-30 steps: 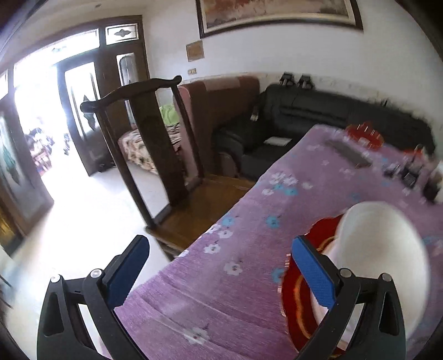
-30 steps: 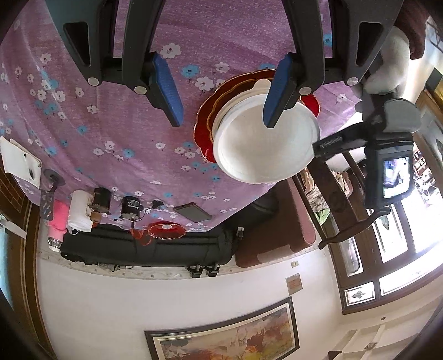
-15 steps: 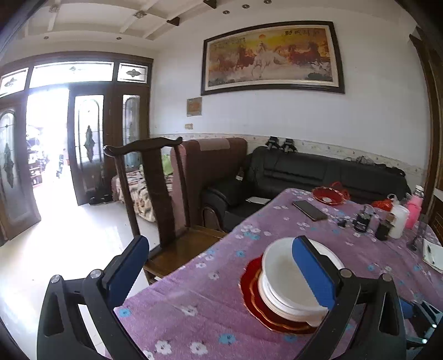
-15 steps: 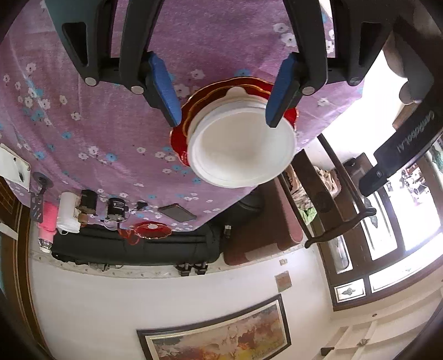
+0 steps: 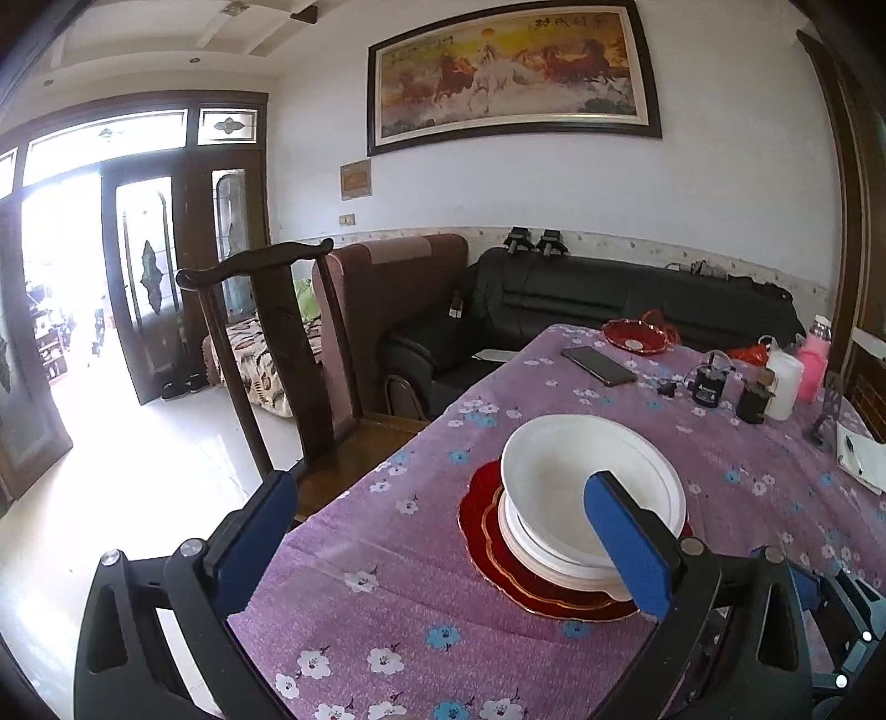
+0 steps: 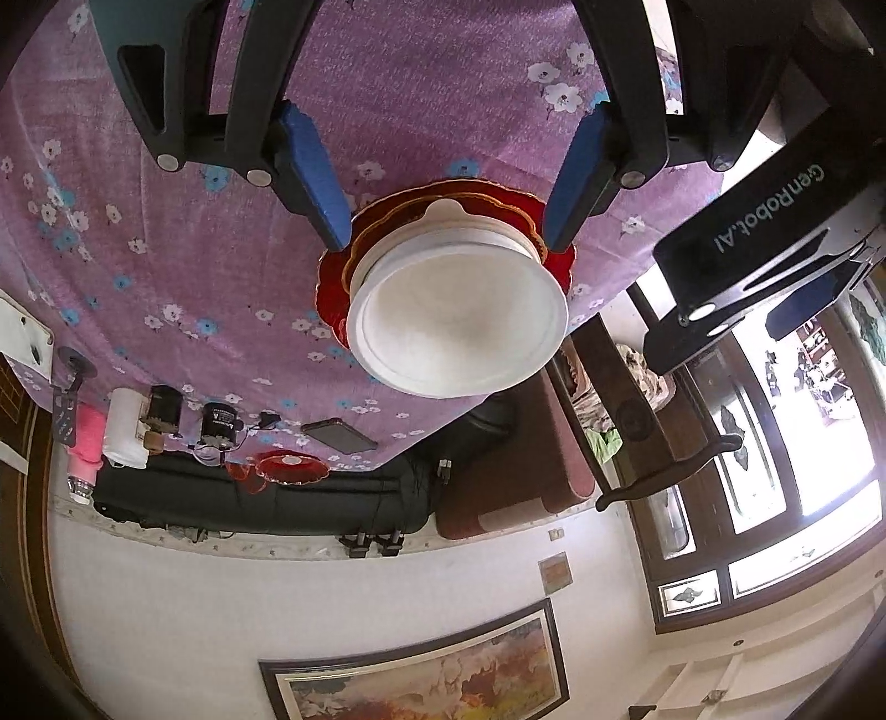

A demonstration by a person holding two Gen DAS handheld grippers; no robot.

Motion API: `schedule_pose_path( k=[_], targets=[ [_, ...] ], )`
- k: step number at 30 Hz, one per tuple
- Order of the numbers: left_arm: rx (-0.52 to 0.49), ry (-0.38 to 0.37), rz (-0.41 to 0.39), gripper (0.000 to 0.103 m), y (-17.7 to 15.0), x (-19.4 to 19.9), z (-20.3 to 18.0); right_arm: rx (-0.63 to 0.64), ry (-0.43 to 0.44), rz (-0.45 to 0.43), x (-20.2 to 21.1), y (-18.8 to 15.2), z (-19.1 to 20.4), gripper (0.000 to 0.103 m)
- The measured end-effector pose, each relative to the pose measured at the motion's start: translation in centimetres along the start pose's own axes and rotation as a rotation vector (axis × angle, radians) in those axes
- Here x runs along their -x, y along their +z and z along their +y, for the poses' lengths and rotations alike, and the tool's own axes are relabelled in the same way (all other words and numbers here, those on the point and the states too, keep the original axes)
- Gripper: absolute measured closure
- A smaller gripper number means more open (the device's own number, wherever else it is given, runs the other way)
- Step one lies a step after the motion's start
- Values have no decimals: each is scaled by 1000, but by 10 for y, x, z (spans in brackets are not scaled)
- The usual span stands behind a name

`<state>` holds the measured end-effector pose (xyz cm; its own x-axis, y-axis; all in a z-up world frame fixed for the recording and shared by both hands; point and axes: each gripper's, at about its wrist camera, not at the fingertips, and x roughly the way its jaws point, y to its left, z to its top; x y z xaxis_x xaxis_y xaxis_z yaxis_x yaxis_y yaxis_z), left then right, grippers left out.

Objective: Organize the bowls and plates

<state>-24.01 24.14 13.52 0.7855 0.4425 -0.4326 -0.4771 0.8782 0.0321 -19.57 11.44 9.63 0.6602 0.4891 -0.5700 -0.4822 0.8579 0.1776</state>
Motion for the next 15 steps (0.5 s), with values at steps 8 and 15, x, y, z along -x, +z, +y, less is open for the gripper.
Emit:
schedule_pose_path(
  k=[8,15],
  targets=[
    [-3,-17,40,0,-4,-6,2,3,-7,16,-4,-1,3,24],
    [-15,-36,67,0,-8,-12,0,-20,-22,24,-8,-7,2,23]
  ],
)
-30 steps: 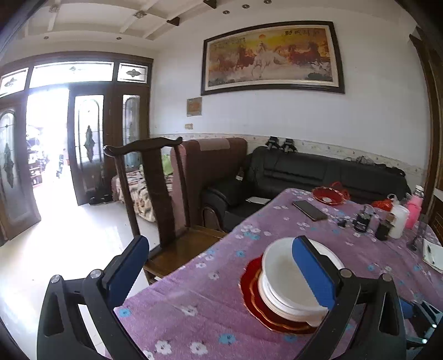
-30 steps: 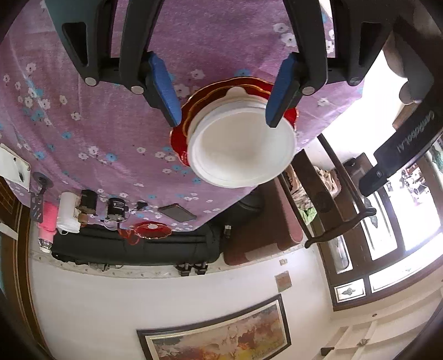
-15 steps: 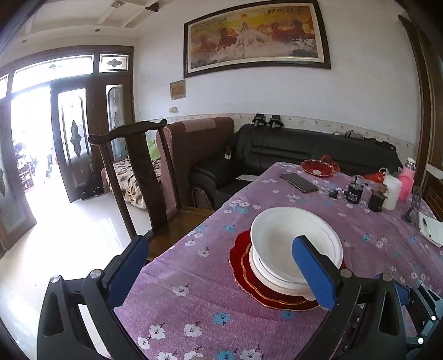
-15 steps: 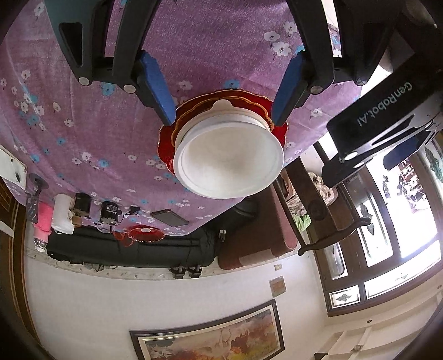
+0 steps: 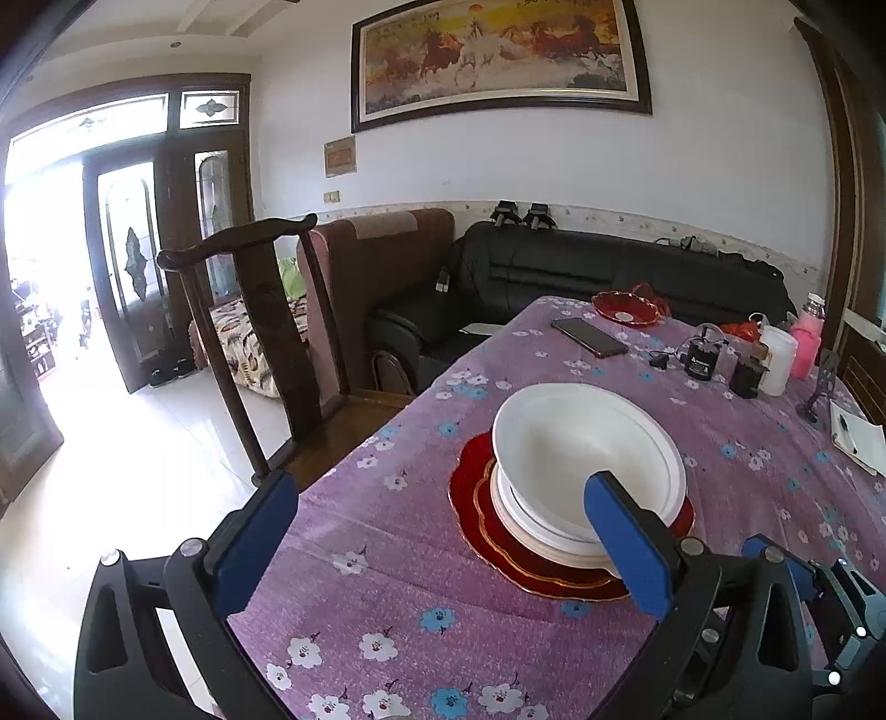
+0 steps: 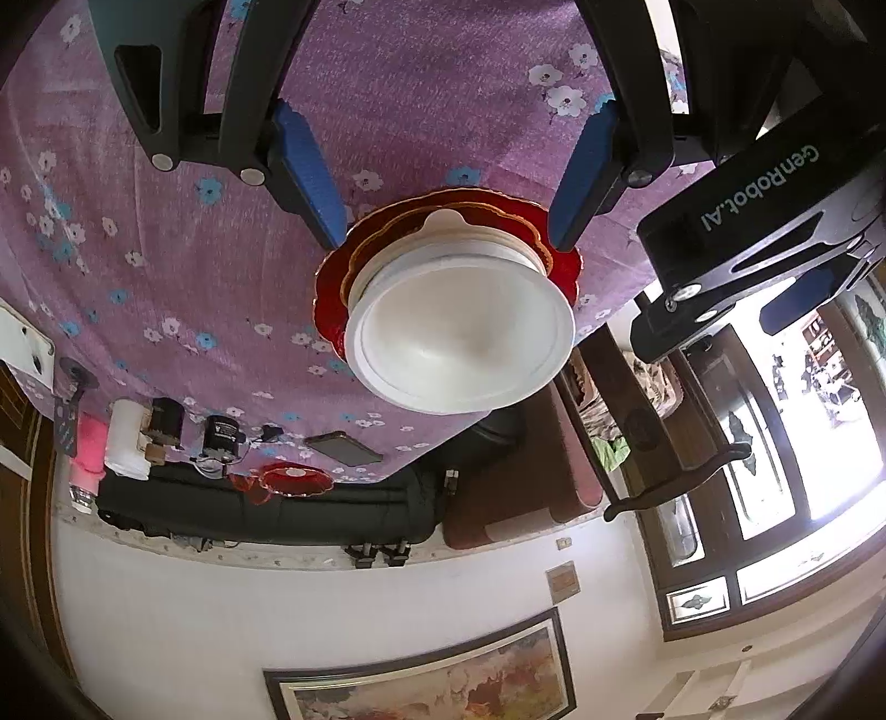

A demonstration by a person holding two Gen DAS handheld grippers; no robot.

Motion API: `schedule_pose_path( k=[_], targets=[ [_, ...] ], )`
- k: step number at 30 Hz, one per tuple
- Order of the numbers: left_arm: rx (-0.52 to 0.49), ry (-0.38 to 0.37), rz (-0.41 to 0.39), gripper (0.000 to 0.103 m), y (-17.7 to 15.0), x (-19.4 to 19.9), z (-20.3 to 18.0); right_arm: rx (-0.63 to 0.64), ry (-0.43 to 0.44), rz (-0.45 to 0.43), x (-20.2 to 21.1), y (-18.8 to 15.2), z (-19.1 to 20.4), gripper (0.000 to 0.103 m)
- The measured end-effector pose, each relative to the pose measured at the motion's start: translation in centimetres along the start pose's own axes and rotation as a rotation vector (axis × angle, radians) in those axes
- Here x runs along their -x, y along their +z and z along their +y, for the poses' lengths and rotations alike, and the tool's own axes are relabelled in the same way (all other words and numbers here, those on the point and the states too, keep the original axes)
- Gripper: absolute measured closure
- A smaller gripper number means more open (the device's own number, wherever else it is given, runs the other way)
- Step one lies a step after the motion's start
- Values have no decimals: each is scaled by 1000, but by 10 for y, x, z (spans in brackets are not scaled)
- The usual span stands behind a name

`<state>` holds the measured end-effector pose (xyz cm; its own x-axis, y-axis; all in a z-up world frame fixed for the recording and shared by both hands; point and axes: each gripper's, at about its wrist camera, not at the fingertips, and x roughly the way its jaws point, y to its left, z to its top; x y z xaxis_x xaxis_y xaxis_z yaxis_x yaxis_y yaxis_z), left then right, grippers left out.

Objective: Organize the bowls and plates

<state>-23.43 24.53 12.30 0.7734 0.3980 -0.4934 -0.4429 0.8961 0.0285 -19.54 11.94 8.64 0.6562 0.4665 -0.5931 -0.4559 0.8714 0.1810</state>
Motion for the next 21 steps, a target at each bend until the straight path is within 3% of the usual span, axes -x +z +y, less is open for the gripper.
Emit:
schedule_pose_path(
  k=[21],
  targets=[
    [8,-77,73,0,-11,-20,0,-18,-23,44,-17,-12,2,22]
  ],
)
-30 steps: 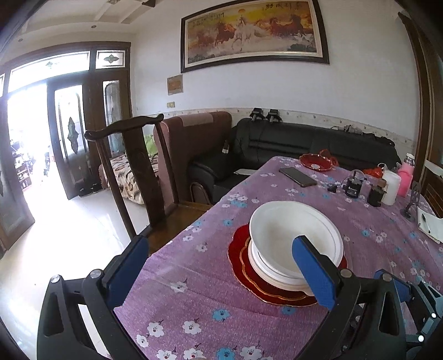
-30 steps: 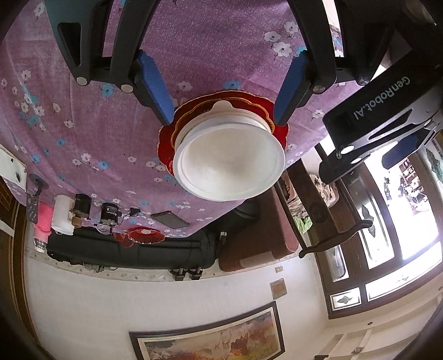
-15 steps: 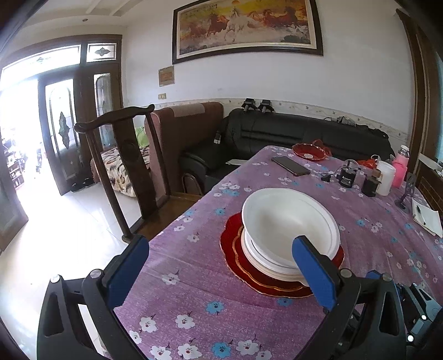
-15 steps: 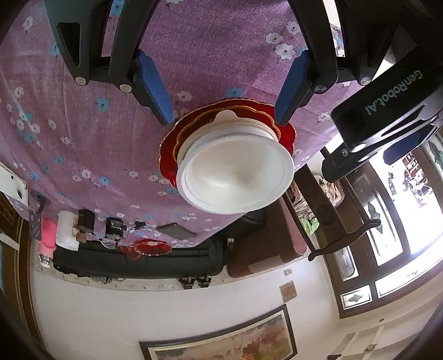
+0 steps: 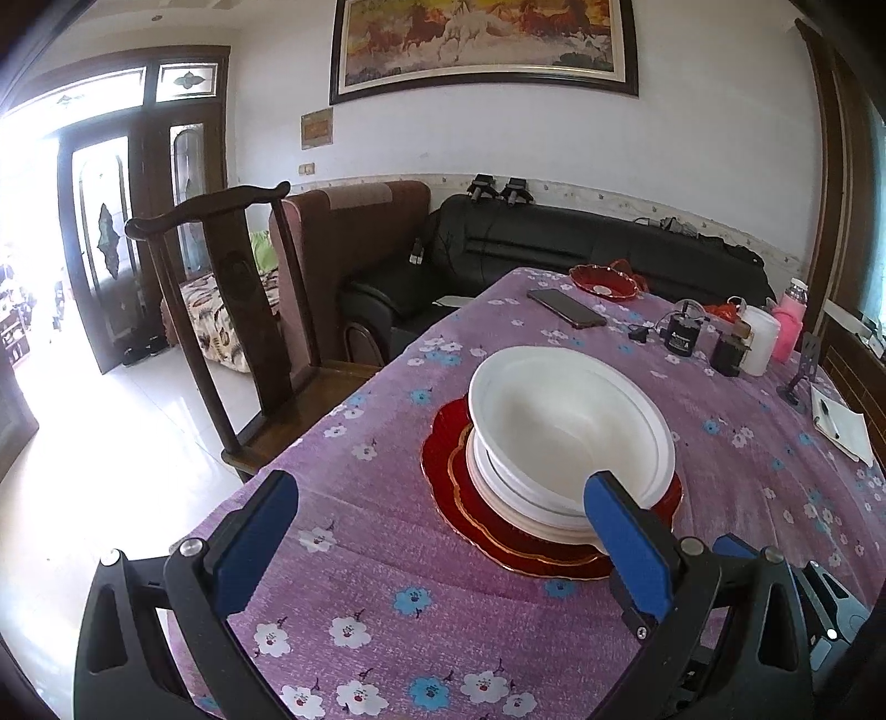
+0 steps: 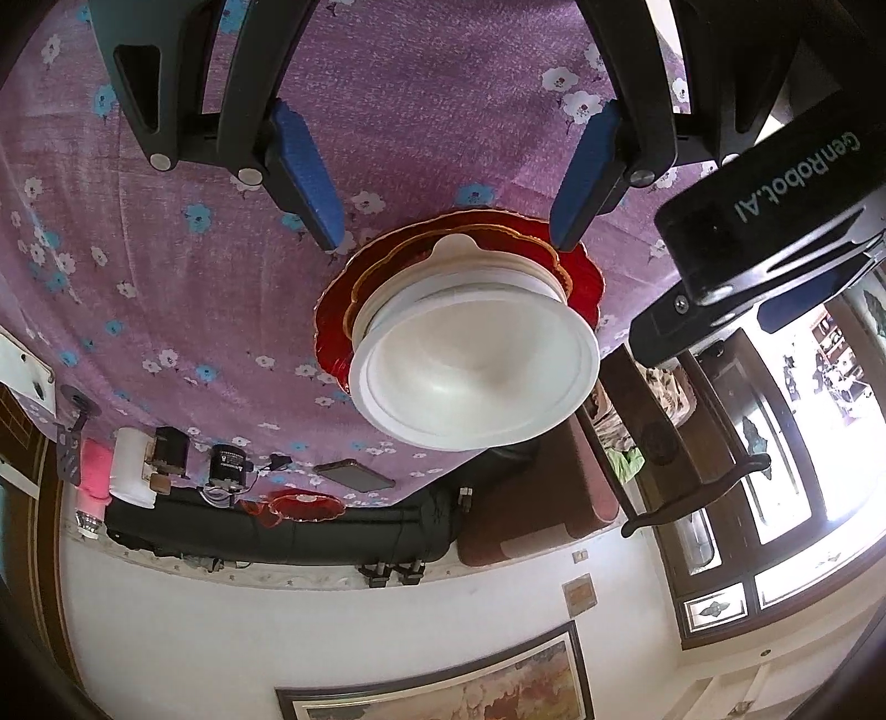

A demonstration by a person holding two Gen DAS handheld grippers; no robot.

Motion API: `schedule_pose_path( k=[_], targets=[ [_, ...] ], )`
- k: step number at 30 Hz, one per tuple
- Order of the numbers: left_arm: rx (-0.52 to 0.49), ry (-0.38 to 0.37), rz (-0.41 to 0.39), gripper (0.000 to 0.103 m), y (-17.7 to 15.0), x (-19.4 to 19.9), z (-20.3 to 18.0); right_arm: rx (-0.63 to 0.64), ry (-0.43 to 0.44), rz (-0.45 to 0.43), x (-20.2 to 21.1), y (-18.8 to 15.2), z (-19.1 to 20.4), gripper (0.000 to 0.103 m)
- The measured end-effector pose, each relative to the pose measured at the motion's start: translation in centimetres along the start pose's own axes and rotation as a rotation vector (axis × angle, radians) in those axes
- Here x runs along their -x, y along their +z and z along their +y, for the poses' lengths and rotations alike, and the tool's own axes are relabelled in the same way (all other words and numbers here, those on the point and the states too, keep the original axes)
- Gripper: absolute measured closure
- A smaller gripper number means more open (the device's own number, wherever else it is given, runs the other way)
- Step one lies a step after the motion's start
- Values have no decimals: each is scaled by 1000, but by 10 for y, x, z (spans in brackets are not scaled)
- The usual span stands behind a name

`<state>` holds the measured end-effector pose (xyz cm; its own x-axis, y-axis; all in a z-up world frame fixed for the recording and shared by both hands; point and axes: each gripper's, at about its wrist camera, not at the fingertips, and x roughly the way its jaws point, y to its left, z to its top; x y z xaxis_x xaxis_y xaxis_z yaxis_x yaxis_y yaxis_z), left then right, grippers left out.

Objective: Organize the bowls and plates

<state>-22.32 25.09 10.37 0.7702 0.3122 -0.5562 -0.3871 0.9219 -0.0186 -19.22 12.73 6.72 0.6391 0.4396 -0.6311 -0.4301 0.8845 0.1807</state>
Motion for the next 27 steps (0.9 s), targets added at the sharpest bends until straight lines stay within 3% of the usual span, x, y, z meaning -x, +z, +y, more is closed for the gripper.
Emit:
schedule_pose_path(
  k=[9,13,14,17,21,24,27],
  targets=[
    [6,-10,2,0,-2,-6,1,1,-4,19,-10,-2,1,22],
    [25,-17,-71,0,-1,4,3,4,-3,22,-12,-1,1,22],
    [31,-29,-121,0,0,12,4,6,-3,21,-13,-1,2,22],
    [38,-70,-168,0,3,20,4,21,-10,18,-14,1,5,22],
    [23,-143,-109,0,12,8,3,44,-17,15,-16,7,8,22],
    [39,-147,-51,0,16,-5,7,61,-20,13,-16,11,12,22],
    [47,-114,-41,0,18,-11,12,68,-9,13,-17,18,15,22]
  ],
)
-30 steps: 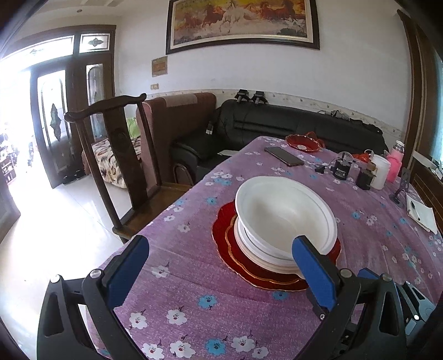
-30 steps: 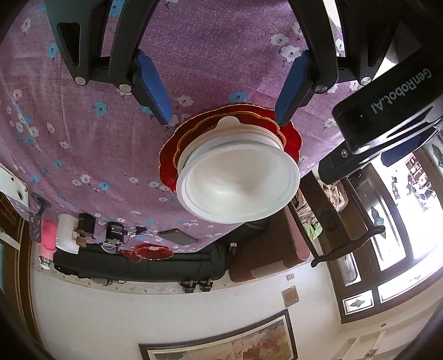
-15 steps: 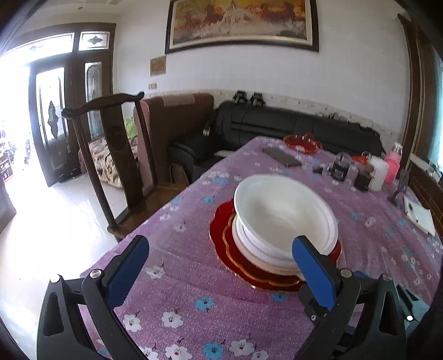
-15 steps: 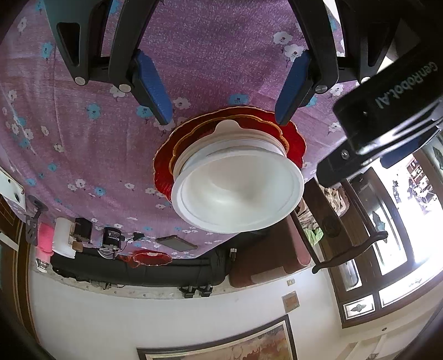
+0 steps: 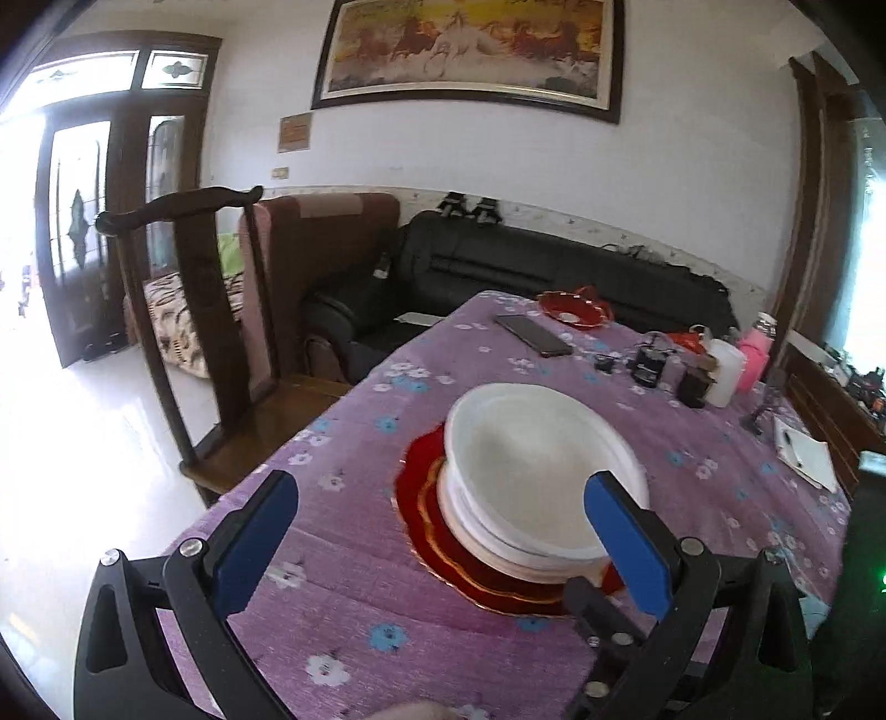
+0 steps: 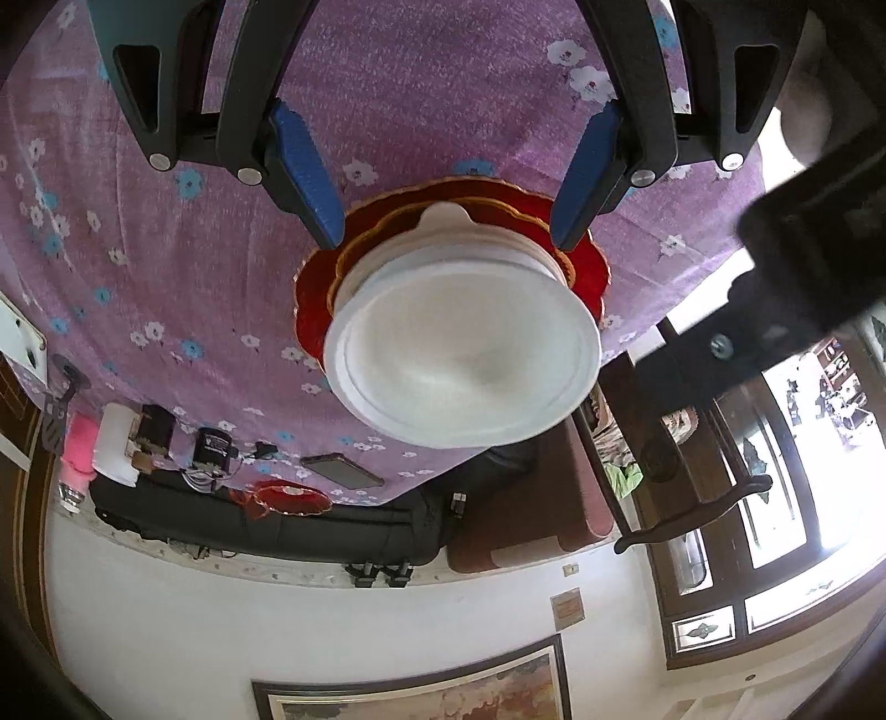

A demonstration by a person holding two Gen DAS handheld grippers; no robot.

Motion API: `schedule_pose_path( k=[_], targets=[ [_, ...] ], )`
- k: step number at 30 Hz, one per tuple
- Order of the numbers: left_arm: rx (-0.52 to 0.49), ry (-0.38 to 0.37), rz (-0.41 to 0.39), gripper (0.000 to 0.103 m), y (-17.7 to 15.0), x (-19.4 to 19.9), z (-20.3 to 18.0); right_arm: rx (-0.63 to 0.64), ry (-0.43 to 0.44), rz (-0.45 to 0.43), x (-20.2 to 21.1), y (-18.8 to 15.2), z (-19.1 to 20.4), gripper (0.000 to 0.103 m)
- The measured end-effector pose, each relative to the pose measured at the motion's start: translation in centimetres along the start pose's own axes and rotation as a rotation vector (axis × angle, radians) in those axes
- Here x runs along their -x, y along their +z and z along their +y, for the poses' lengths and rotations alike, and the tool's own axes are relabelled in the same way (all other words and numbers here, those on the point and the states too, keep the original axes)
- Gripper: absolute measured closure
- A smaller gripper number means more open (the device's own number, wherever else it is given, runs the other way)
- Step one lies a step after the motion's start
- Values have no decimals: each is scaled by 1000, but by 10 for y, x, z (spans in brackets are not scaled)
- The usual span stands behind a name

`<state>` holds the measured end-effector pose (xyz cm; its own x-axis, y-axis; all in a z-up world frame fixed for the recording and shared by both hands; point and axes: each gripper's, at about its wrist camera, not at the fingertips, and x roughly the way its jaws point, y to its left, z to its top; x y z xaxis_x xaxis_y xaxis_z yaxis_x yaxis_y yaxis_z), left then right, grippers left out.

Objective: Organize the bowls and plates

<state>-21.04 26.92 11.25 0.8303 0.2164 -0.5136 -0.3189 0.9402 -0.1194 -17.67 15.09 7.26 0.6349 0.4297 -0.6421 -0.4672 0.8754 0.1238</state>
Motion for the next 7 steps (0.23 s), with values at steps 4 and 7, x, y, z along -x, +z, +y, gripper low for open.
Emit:
schedule_pose_path(
  k=[4,7],
  targets=[
    [18,44,30,0,3,-4,10,25,19,3,-2,7,8,22],
    [34,67,55,0,5,-7,13,28,54,11,-2,9,11,22]
  ],
)
